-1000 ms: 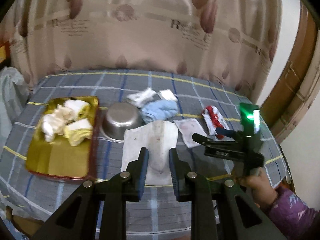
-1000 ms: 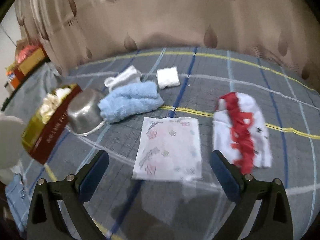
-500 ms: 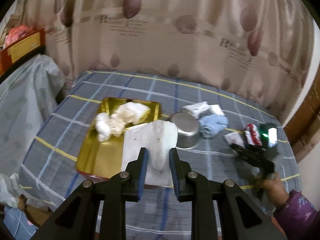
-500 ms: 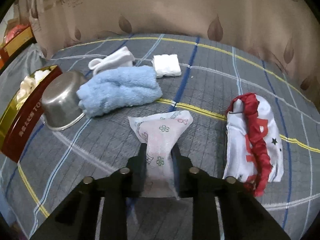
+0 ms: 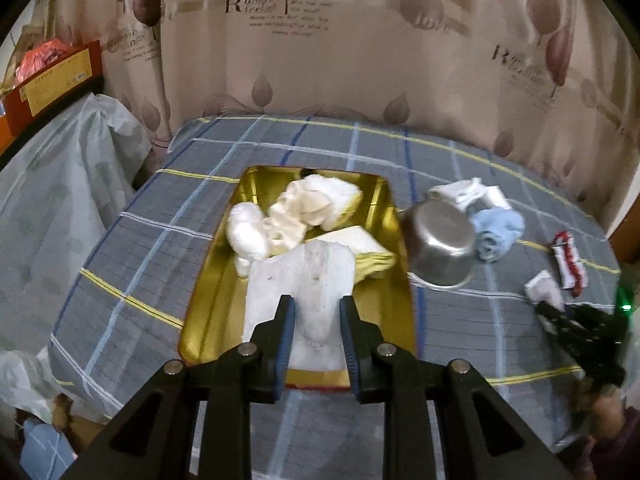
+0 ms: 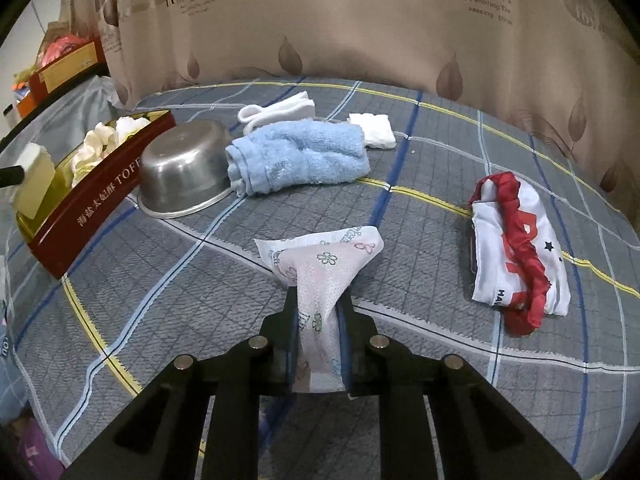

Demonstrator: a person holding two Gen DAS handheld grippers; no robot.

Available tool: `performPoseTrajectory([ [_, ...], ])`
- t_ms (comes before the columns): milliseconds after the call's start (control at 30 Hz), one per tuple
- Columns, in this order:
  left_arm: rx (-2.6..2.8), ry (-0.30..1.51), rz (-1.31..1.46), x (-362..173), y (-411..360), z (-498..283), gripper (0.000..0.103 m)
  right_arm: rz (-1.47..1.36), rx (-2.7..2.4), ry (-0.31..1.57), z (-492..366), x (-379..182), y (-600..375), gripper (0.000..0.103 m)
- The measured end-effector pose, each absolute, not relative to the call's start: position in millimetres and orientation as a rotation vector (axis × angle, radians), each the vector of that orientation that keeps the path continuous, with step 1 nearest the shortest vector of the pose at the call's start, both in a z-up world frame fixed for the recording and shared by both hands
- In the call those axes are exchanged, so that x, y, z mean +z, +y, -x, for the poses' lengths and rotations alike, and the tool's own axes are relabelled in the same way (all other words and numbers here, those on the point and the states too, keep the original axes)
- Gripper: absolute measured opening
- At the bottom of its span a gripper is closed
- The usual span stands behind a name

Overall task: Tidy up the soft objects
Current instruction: 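Lower the white cloth into the tin and open the left gripper while the right lifts the floral cloth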

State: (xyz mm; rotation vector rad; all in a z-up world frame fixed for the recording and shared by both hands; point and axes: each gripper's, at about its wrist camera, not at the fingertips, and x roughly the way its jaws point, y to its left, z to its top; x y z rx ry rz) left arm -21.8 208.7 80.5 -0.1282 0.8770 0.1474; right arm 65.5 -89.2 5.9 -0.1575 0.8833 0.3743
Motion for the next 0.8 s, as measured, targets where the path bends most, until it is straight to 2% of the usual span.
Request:
performPoseTrajectory([
  [467,0.213,0.953,0.045,40,238,-16,0.025,0.158,0.377,0.885,-65,4,-88,0.015],
  [800,0.210,0.980,0.005,30,236,-27,0.029,0.157,0.377,0.886,-65,4,-88,0.015],
])
